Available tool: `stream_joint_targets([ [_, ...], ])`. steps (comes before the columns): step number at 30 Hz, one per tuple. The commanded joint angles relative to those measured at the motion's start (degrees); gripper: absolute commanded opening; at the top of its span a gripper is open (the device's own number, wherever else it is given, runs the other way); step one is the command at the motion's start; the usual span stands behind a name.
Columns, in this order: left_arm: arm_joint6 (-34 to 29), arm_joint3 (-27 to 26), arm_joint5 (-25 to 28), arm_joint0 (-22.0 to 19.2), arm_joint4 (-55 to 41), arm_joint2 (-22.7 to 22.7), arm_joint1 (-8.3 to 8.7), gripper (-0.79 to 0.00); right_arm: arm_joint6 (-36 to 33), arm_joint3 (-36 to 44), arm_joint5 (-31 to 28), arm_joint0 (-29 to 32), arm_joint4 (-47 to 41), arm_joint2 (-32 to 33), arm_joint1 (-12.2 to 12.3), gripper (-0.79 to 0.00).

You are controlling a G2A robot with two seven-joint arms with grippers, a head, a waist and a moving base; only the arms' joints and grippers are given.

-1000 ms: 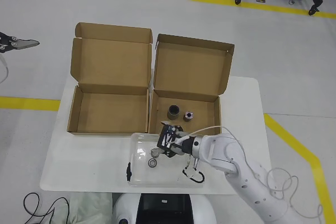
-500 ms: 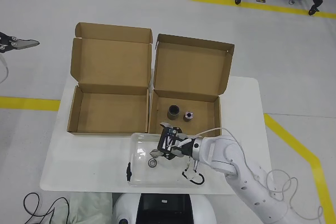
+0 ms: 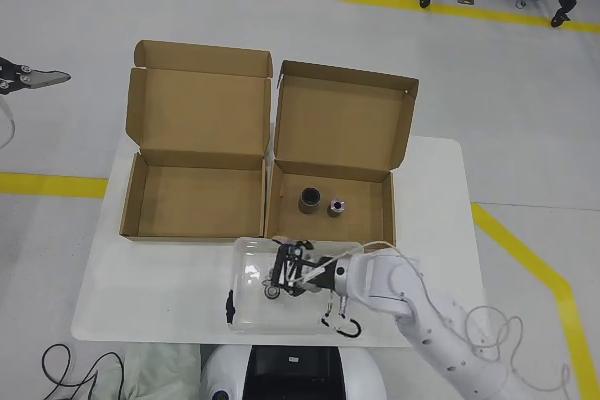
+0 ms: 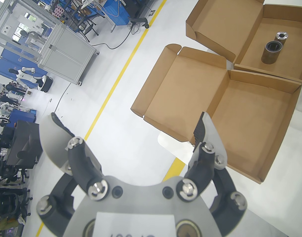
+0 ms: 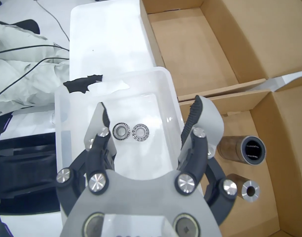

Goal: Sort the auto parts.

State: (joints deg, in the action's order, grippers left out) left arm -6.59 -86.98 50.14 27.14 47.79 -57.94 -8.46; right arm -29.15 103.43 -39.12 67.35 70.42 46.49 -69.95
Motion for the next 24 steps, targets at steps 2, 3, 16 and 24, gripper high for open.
stream_joint_targets([
  [2, 0.0, 0.0, 0.0, 0.0, 0.0, 0.0, 0.0, 0.0, 0.87, -0.84, -1.55, -0.71, 0.93, -1.61, -0.22, -0.348],
  [3, 0.0, 0.0, 0.0, 0.0, 0.0, 0.0, 0.0, 0.0, 1.38, -1.39, -1.94, -0.94, 1.61, -2.1, -0.28, -0.391],
  [16, 0.0, 0.0, 0.0, 0.0, 0.0, 0.0, 0.0, 0.0, 1.91, -9.15, -0.39, -0.85, 5.85, -4.94, -0.6, -0.329],
  [24, 0.0, 0.0, 0.0, 0.0, 0.0, 0.0, 0.0, 0.0, -1.49, -11.95, 2.12, -1.42, 7.29, -5.95, -0.96, -0.4],
])
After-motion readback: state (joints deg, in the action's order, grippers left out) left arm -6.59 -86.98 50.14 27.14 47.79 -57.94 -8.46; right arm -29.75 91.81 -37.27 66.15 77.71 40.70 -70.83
